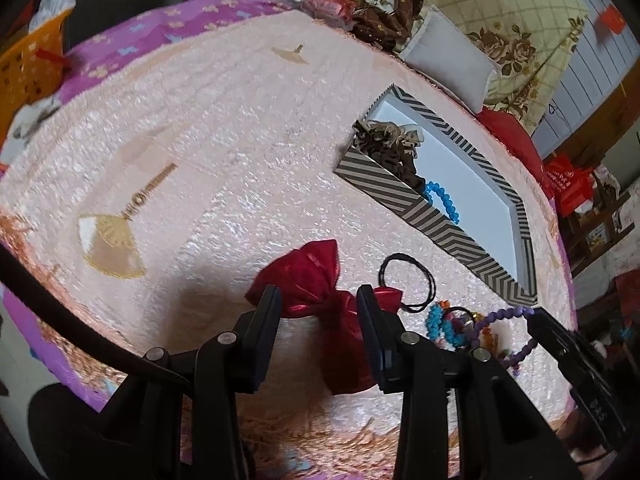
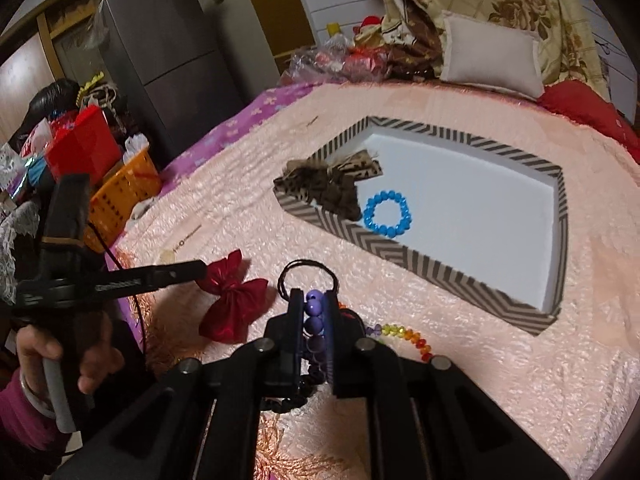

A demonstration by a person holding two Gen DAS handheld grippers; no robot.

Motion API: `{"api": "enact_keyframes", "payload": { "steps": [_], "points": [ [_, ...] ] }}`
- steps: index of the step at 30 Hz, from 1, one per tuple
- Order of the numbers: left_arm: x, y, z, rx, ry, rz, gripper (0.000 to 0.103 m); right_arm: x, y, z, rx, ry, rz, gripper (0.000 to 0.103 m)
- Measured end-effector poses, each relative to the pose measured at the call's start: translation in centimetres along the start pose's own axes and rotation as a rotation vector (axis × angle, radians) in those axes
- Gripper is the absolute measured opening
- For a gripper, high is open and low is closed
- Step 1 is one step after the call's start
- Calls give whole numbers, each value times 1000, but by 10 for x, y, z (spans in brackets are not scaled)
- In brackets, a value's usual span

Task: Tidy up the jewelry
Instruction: 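Carry the purple bracelet with the right tool while the left carries the red bow to the box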

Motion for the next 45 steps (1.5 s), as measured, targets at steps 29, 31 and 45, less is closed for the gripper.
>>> {"api": "enact_keyframes", "payload": {
  "steps": [29,31,45],
  "points": [
    [-9,-21,14,46,-84,-30,5,5,20,18,19,-66,33,9],
    [-6,-13,18,46,-101,-12,5,7,20,17,18,-61,34,9],
    [15,13,47,99,-209,96,5,22,22,21,-6,-46,47,9]
  ]
}}
Point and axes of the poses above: each gripper's, at about its wrist camera, not at the fingertips, and y roughly against the way its jaws point, z to its right, x to its top, the point moved 8 cm from there along -y, roughly the way its jaws point, and after that the axes turned 3 degrees about z, right-handed, at the moved point
